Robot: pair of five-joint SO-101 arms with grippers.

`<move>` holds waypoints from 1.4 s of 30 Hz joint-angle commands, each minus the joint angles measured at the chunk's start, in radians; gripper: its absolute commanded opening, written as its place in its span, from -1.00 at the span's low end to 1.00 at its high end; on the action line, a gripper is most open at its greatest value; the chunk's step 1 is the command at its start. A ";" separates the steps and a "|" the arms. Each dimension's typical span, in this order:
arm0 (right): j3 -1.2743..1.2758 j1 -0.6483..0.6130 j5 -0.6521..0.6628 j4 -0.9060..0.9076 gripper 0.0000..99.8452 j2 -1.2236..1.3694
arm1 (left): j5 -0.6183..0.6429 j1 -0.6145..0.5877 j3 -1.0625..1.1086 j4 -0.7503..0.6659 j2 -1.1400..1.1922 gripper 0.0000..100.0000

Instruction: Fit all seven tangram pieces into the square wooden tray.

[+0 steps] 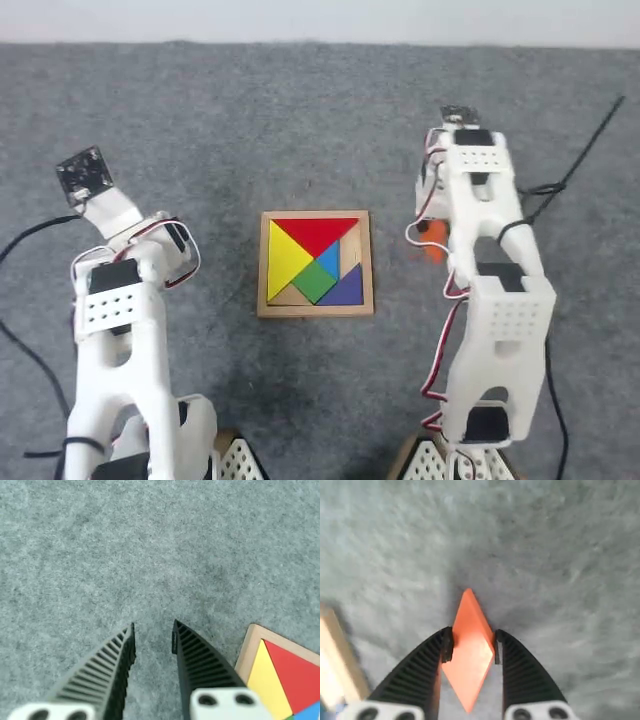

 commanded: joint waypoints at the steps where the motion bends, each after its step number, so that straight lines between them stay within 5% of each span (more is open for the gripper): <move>1: -0.109 0.042 0.181 0.090 -0.98 -0.070 | 0.009 0.009 -0.013 -0.029 -0.038 -0.75; 12: -0.173 0.065 0.215 0.165 -0.98 -0.070 | -0.014 0.025 -0.012 -0.025 -0.040 -0.75; 22: -0.103 -0.064 0.213 0.229 -0.98 -0.208 | -0.146 0.155 0.016 -0.021 -0.041 -0.75; 35: 0.620 -0.249 0.247 -0.288 -0.98 -0.704 | -0.212 0.267 0.042 -0.006 -0.043 -0.76; 42: 0.812 -0.366 0.253 -0.524 -0.98 -0.774 | -0.213 0.325 0.139 0.005 -0.212 -0.76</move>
